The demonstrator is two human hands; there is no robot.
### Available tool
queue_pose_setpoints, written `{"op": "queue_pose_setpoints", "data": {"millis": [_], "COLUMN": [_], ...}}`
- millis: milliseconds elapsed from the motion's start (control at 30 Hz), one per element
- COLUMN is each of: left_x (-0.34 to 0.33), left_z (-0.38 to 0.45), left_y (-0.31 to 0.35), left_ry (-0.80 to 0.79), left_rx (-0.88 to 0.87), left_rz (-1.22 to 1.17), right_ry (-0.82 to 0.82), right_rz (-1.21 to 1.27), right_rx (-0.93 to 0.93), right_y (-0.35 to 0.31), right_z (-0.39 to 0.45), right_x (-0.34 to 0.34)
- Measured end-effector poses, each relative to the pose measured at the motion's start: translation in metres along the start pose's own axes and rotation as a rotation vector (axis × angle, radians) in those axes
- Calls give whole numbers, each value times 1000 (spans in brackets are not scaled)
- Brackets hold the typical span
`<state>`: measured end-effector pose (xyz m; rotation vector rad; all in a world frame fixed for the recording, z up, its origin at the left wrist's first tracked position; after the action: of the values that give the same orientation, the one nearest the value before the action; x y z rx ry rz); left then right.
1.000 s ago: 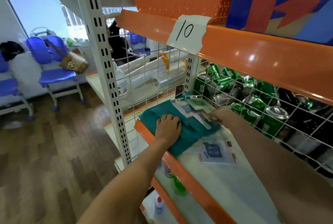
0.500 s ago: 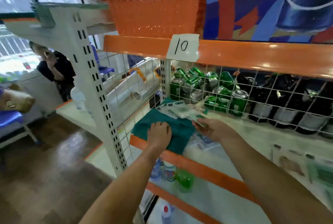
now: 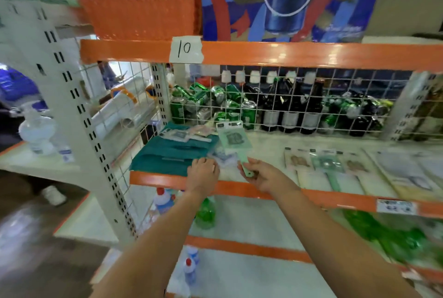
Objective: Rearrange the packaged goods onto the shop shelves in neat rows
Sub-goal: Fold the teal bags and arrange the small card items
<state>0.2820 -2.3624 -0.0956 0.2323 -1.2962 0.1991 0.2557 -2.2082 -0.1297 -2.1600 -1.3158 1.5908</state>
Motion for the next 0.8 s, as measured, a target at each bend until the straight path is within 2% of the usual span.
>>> {"op": "queue_pose_setpoints", "data": {"millis": [167, 367, 567, 800], "left_x": [4, 3, 0, -6], "left_z": [-19, -56, -91, -77], "left_y": [36, 85, 112, 140], "left_ry": [-41, -86, -229, -318], "left_rx": [-26, -75, 41, 180], "left_rz": [-58, -125, -580, -856], "right_ry": [8, 104, 106, 107], "right_rz": [-86, 3, 59, 33], "right_rx": [63, 97, 62, 96], "right_y": [-19, -29, -13, -24], "right_z": [-39, -82, -103, -106], "right_x": [32, 97, 138, 146]}}
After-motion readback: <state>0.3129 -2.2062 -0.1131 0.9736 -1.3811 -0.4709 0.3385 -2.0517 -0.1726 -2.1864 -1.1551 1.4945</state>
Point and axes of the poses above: each hand's wrist, its own z-axis towards the middle knuckle, its own x-axis out of the back of the hand, y = z × x, the point moved 10 cm from there along z, towards the middle knuckle, and after that the axes turned 15 degrees about z, right-handed, at the moved point
